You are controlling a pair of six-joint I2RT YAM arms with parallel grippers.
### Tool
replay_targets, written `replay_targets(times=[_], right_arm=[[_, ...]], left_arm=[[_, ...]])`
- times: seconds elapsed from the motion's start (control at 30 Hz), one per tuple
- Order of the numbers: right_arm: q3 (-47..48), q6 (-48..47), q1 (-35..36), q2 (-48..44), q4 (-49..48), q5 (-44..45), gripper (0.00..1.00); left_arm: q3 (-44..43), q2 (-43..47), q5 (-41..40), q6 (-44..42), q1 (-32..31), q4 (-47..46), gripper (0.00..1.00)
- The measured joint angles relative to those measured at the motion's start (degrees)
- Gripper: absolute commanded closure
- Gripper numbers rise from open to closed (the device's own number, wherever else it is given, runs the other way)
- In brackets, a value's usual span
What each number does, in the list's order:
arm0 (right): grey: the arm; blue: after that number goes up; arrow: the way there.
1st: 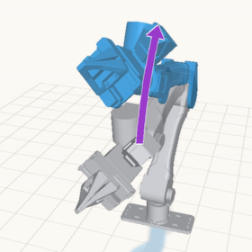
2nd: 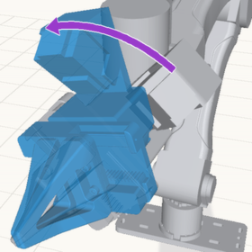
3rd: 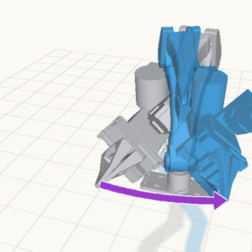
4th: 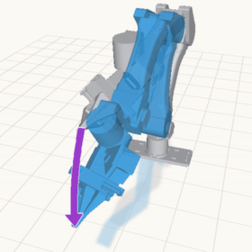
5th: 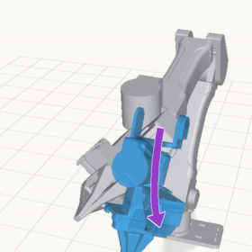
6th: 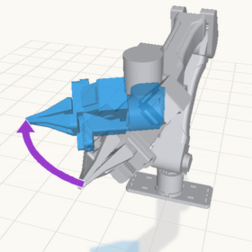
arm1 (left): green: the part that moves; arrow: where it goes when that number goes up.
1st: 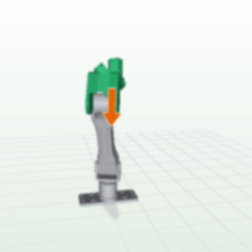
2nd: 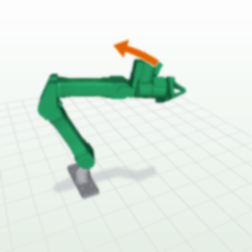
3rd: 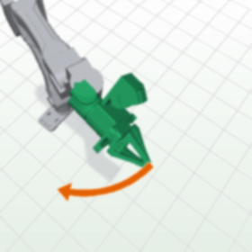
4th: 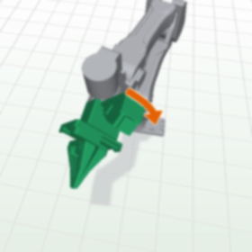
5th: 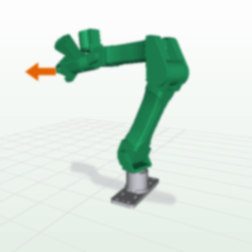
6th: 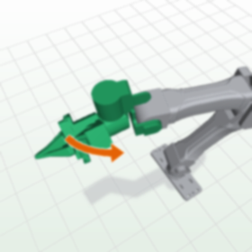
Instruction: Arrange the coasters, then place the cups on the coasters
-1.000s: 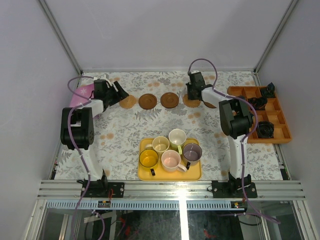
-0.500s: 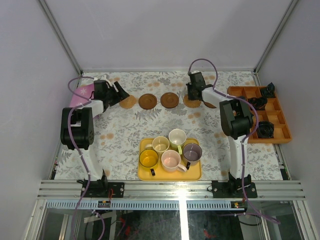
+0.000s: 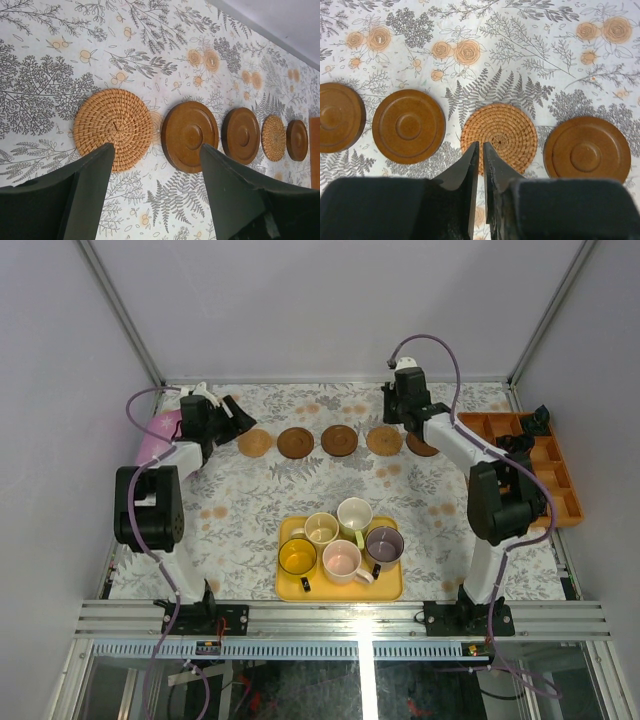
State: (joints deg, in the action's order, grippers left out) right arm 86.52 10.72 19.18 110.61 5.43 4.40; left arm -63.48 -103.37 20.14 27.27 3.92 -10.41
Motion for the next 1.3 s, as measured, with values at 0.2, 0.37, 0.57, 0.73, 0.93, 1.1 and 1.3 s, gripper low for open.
replay_targets(times=[0.2, 0.37, 0.57, 0.73, 0.93, 1.1, 1.3], right_arm=[[-6.6, 1.5, 0.0, -7.3, -1.2, 1.2, 0.57], [-11.0, 3.1, 0.0, -14.3, -2.2, 4.3, 0.55], [-11.1, 5.9, -0.3, -20.2, -3.5, 6.7, 0.44], [-14.4, 9.4, -0.6, -25.4, -5.5, 6.7, 0.46], [-18.9, 10.8, -0.7, -31.3, -5.5, 4.9, 0.51], [-26.2, 11.5, -0.7, -38.8, -5.6, 3.8, 0.61], [-33.9, 11.8, -0.5, -44.2, -2.6, 2.1, 0.57]], left_arm=[[4.7, 4.2, -1.1, -0.6, 0.0, -2.5, 0.30], [8.7, 8.7, -2.8, -1.8, 0.0, -4.1, 0.29], [13.7, 14.6, -4.6, -3.1, -0.3, -7.3, 0.28], [17.5, 20.5, -11.2, -7.3, -4.3, -6.7, 0.27], [22.2, 29.7, -12.5, -8.3, -6.8, -7.5, 0.26], [26.1, 34.5, -11.4, -6.8, -6.9, -8.0, 0.26], [31.5, 39.6, -11.1, -5.9, -8.7, -7.8, 0.25]])
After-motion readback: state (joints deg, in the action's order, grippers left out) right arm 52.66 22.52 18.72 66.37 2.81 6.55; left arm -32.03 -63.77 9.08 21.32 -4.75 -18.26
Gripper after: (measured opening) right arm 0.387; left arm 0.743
